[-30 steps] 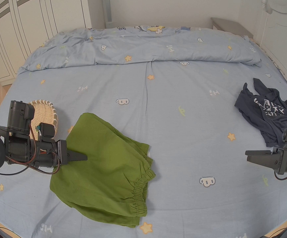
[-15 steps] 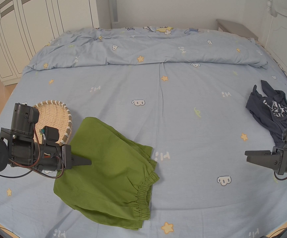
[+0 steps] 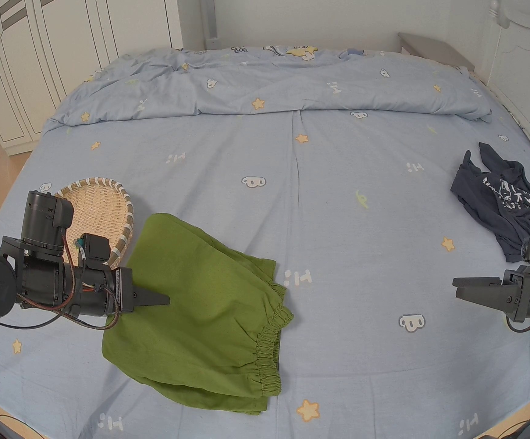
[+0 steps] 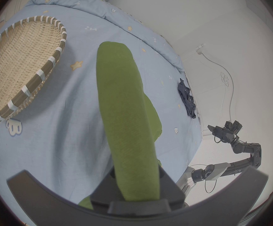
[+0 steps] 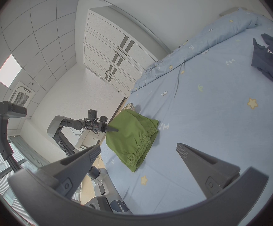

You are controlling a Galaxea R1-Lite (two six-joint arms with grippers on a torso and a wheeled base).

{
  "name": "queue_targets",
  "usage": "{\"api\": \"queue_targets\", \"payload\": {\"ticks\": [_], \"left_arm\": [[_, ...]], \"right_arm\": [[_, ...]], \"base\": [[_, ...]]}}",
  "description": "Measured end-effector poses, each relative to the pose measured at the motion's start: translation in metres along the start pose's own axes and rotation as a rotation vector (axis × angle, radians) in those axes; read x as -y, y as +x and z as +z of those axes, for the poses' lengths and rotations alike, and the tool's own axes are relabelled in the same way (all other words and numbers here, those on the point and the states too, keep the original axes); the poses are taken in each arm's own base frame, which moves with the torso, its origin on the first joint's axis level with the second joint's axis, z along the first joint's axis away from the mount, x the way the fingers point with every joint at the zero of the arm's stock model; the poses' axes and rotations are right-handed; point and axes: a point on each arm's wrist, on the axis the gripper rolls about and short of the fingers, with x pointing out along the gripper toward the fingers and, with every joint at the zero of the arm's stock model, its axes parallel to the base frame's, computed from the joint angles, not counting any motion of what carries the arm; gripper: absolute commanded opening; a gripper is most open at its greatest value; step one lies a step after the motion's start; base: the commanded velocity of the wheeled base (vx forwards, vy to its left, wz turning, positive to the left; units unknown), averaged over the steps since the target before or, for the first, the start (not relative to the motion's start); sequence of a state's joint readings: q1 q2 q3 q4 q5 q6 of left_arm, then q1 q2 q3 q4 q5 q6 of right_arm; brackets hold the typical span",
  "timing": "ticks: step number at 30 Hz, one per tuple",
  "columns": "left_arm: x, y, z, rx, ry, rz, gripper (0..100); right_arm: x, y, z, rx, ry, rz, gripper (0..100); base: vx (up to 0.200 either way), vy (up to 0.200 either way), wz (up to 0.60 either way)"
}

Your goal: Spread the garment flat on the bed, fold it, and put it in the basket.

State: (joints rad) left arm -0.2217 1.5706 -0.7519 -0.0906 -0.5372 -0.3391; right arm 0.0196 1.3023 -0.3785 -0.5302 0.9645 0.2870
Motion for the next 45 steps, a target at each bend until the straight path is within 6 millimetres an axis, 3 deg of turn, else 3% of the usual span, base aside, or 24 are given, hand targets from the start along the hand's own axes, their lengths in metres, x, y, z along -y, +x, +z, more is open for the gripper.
{"api": "queue_targets", "payload": {"ticks": [6,18,39,45], "left_arm": [[-0.0001,-0.0001,0.0001,0.001,0.000,0.001,0],[-0.0001,-0.0003,0.0021,0.007,0.001,0.002,0],[-0.0021,0.0011,0.0035,0.007,-0.005,0.006,0],[-0.0019,0.0012,0.0034,0.006,-0.003,0.005,0]], "right_arm": [[0.0001,0.0000,-0.0002,0.000,0.001,-0.001,100],[0.0001,0.0000,-0.0004,-0.001,0.001,0.001,100],[-0.0002,0.0002,-0.0003,-0.002,0.000,0.003,100],[-0.0002,0.0002,-0.0004,-0.002,0.000,0.002,100]], "base": [[-0.200,0.000,0.00],[0.000,0.000,0.00],[0.000,0.200,0.00],[0.000,0.000,0.00]]}}
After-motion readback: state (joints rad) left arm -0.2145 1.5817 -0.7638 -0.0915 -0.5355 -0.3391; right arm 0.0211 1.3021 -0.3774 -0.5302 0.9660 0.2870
